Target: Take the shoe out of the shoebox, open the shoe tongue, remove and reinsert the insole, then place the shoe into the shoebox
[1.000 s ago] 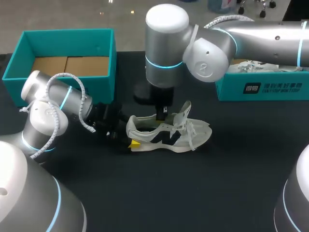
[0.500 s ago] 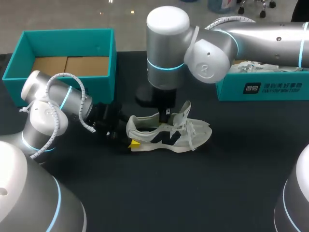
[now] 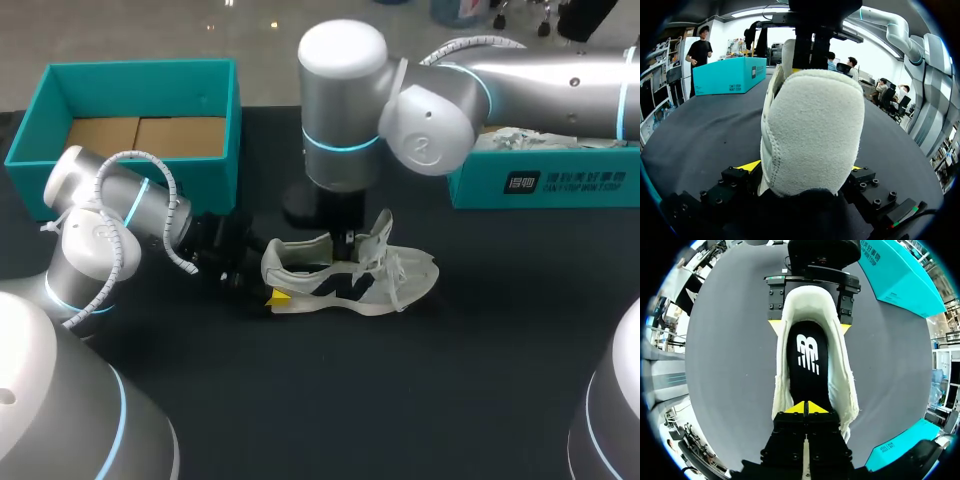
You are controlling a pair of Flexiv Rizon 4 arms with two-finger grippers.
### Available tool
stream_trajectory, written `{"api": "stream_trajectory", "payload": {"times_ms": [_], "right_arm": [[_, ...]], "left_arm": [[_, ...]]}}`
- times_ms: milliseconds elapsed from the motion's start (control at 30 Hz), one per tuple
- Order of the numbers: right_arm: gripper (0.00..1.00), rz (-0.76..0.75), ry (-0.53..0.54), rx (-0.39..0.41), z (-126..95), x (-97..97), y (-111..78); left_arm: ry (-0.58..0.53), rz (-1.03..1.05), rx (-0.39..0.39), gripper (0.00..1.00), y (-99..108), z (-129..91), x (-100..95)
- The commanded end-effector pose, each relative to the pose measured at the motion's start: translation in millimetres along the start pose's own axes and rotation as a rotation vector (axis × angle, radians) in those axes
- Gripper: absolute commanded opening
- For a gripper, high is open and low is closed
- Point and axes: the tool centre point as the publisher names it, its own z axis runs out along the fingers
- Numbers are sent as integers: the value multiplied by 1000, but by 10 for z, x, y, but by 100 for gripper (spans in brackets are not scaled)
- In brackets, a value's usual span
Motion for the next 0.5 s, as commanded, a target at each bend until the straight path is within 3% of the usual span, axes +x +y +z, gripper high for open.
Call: {"api": "stream_trajectory", "payload": {"times_ms": [33,167,500], "right_arm": [[0,3,2,9,26,24,29],[0,13,-6,10,51,19,41],[0,10,-141,10,159,-45,123]], "left_arm": [[2,-1,-1,0,27,31,-21],[2,-1,-1,0,27,31,-21],[2,-1,-1,0,27,31,-21]]}}
